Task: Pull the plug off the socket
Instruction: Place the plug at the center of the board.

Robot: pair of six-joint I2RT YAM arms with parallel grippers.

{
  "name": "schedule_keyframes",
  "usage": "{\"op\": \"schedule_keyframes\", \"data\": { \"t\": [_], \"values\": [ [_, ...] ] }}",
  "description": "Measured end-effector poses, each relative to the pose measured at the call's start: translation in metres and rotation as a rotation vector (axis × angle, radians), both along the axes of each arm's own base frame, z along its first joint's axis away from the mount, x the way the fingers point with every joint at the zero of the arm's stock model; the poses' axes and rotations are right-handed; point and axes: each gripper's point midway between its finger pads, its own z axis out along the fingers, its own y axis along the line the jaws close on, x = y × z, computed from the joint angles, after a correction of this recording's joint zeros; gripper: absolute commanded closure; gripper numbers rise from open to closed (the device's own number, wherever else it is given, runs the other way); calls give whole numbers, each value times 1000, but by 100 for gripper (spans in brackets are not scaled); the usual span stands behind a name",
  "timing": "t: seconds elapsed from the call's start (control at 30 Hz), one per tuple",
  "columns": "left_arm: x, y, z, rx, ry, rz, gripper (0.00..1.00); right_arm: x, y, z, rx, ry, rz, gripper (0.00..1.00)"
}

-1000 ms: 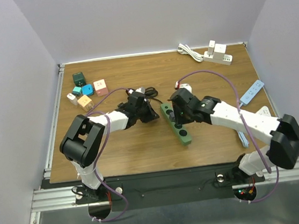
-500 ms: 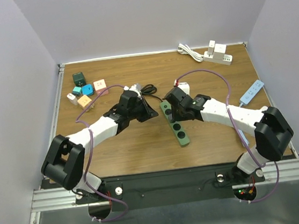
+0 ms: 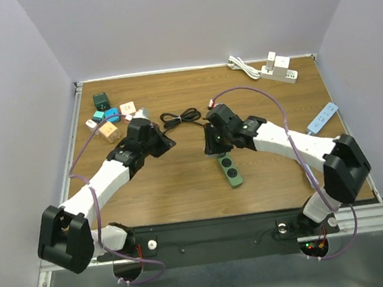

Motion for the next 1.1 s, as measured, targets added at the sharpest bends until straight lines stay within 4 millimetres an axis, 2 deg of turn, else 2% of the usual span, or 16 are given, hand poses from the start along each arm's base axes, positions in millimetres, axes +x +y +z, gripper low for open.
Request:
{"op": "schedule_keyframes", "data": {
  "t": [0.07, 0.13, 0.17, 0.27, 0.43, 0.47, 0.5, 0.53, 0.57, 0.6, 0.67, 0.8, 0.87, 0.93, 1.03, 1.1],
  "values": [
    [4, 23, 3, 19, -7, 74, 100, -1, 19, -9, 37, 35, 54, 100],
    [7, 42, 2, 39, -3, 129, 100, -2, 39, -24, 62, 79, 103, 91],
    [7, 48, 1, 48, 1, 146, 100, -3, 46, -29, 69, 96, 120, 86],
    [2, 62, -8, 73, 26, 177, 100, 1, 74, -58, 84, 176, 175, 78],
    [-10, 68, -26, 97, 79, 179, 100, 19, 126, -75, 171, 221, 242, 52],
    [-12, 69, -28, 99, 84, 178, 100, 22, 135, -75, 191, 229, 251, 39],
    [-13, 70, -30, 100, 88, 178, 100, 28, 145, -73, 214, 223, 265, 32],
    [-13, 71, -30, 103, 92, 180, 100, 32, 156, -71, 245, 222, 283, 14],
    [-13, 71, -30, 103, 92, 181, 100, 35, 164, -69, 267, 228, 283, 5],
    [-13, 71, -30, 103, 90, 182, 100, 36, 169, -68, 283, 230, 297, 0],
    [-12, 74, -29, 112, 80, 188, 100, 38, 179, -64, 305, 228, 318, 0],
    [-12, 75, -28, 110, 77, 192, 100, 37, 177, -67, 301, 234, 305, 0],
    [-14, 73, -30, 101, 82, 181, 100, 36, 167, -66, 278, 224, 277, 0],
    [-15, 71, -32, 92, 86, 166, 100, 35, 148, -59, 240, 201, 237, 0],
    [-15, 64, -37, 73, 92, 135, 100, 34, 122, -31, 194, 128, 193, 1],
    [-14, 58, -40, 58, 98, 111, 100, 35, 107, -1, 184, 57, 177, 3]
  ]
}}
